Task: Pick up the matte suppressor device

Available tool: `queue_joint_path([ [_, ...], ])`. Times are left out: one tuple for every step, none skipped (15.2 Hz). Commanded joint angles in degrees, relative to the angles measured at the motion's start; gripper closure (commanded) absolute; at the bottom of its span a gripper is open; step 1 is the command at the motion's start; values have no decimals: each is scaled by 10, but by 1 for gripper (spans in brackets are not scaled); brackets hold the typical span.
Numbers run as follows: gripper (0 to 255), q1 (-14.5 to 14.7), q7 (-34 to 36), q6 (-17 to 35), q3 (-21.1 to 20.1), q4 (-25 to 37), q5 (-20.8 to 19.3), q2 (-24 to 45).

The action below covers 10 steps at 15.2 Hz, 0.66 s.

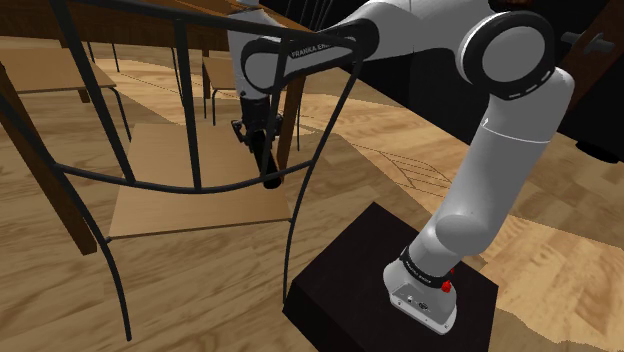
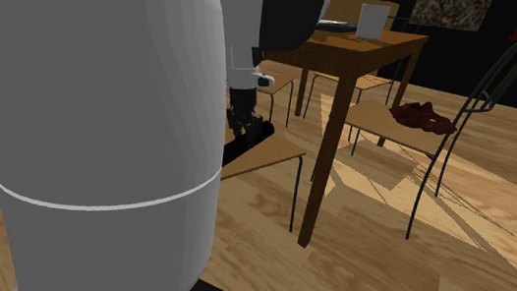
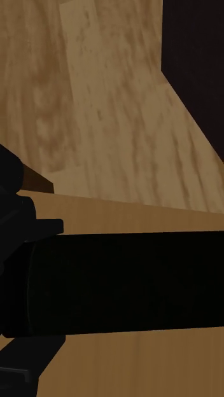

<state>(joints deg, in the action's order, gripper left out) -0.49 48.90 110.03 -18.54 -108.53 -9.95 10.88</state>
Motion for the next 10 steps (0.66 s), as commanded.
queue_joint_path([
  [255, 0, -3, -14, 0, 10, 2, -4],
  [255, 0, -4, -21, -1, 15, 3, -7],
  [255, 0, -5, -28, -1, 20, 5, -9],
  [255, 0, -7, -35, -1, 25, 6, -12],
  [255, 0, -8, -42, -1, 30, 7, -14],
  [255, -1, -9, -49, -2, 35, 8, -16],
  [255, -1, -10, -56, -2, 40, 9, -18],
  [255, -1, -12, -63, -2, 46, 10, -20],
  [255, -1, -12, -65, -2, 46, 10, -20],
  [255, -1, -12, -65, -2, 47, 10, -20],
])
